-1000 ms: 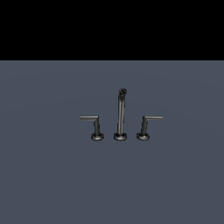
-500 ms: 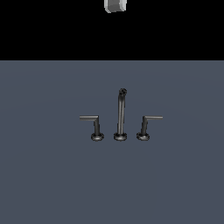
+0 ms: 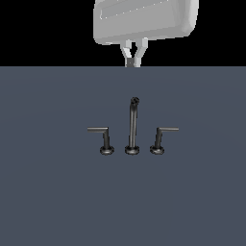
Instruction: Turn on the faucet by rotating a designated handle.
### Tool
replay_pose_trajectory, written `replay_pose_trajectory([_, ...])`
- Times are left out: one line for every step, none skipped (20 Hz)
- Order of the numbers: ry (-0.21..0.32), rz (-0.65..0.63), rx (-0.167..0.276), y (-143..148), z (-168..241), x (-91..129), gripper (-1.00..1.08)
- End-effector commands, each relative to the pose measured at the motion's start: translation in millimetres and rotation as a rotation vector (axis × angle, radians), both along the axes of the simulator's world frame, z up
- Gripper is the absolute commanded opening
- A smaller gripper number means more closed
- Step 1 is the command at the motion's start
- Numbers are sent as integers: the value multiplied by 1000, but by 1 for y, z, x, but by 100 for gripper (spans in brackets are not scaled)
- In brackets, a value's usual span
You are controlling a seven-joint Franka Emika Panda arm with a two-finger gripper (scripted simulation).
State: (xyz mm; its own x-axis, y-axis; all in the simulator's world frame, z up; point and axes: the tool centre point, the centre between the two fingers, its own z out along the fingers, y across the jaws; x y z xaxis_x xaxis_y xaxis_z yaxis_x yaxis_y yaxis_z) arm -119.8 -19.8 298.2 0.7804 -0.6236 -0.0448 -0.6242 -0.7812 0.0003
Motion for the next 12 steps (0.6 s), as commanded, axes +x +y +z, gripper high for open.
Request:
replay_pose_trajectory([-3,-72,-3,-6,-18,14,-100])
replay_pose_trajectory([-3,-100,-4,-9,-25,19,-100])
replay_pose_trajectory([-4,-127,-5,-12,-32,25,-100])
replay_pose_trajectory([-5,-155,-7,-15,-39,30,-100])
replay_pose_trajectory([-6,-183,-8,-18,-46,35,-100])
replay_pose_trajectory([-6,-211,-9,-22,-52,40,-100])
replay_pose_trajectory([-7,-239,-11,-26,-59,45,-100])
replay_pose_trajectory([-8,-267,-12,-29,-66,50,-100])
replay_pose_trajectory([-8,-295,-13,-34,-73,55,-100])
replay_pose_trajectory([-9,-323,-15,-38,-80,59,-100])
replay_pose_trajectory([-10,-351,-16,-42,-87,64,-100])
replay_pose_trajectory([-10,-380,-18,-47,-94,68,-100])
